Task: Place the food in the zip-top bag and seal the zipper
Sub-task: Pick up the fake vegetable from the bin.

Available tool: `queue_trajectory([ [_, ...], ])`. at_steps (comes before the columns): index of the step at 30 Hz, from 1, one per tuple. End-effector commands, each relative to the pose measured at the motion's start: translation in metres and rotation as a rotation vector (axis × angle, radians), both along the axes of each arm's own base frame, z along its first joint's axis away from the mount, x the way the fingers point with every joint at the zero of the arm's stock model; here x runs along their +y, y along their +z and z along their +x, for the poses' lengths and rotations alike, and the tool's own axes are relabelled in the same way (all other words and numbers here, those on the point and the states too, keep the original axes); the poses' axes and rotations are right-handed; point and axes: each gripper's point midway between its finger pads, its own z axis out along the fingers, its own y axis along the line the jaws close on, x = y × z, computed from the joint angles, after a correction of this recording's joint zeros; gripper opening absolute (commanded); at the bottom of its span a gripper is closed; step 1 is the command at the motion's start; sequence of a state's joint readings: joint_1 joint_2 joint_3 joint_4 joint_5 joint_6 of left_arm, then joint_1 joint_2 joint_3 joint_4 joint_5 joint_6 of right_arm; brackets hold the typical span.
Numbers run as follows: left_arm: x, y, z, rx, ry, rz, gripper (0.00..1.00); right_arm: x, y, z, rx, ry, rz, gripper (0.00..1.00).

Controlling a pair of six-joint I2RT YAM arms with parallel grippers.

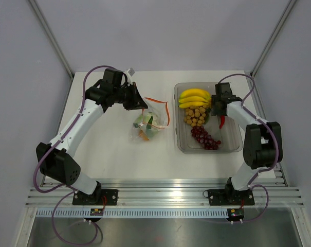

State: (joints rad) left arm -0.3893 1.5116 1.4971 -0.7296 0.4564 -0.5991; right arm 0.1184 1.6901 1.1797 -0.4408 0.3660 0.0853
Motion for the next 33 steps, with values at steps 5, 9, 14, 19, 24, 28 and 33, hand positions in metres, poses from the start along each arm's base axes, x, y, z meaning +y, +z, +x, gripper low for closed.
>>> queue_trajectory([
  [5,-0.009,0.018,0.005,-0.086,-0.038,-0.045,0.00,0.004,-0.018,0.035,-0.041,0.246,-0.086,0.70],
  [9,-0.008,0.015,0.005,-0.081,-0.041,-0.038,0.00,-0.001,-0.022,0.044,-0.081,0.240,-0.122,0.68],
  [14,-0.008,0.013,0.006,-0.078,-0.041,-0.039,0.00,-0.005,-0.043,0.042,-0.039,0.225,-0.142,0.68],
  [19,-0.009,0.012,0.006,-0.074,-0.044,-0.040,0.00,0.003,-0.058,0.042,-0.050,0.212,-0.079,0.66],
  [24,-0.008,0.012,0.006,-0.077,-0.040,-0.035,0.00,0.003,-0.058,0.041,-0.021,0.194,-0.039,0.61],
  [28,-0.008,0.013,0.005,-0.076,-0.039,-0.042,0.00,0.010,-0.049,0.040,-0.057,0.182,0.012,0.38],
  [33,-0.006,0.016,0.002,-0.084,-0.039,-0.039,0.00,0.013,-0.032,0.029,-0.086,0.153,0.054,0.20],
])
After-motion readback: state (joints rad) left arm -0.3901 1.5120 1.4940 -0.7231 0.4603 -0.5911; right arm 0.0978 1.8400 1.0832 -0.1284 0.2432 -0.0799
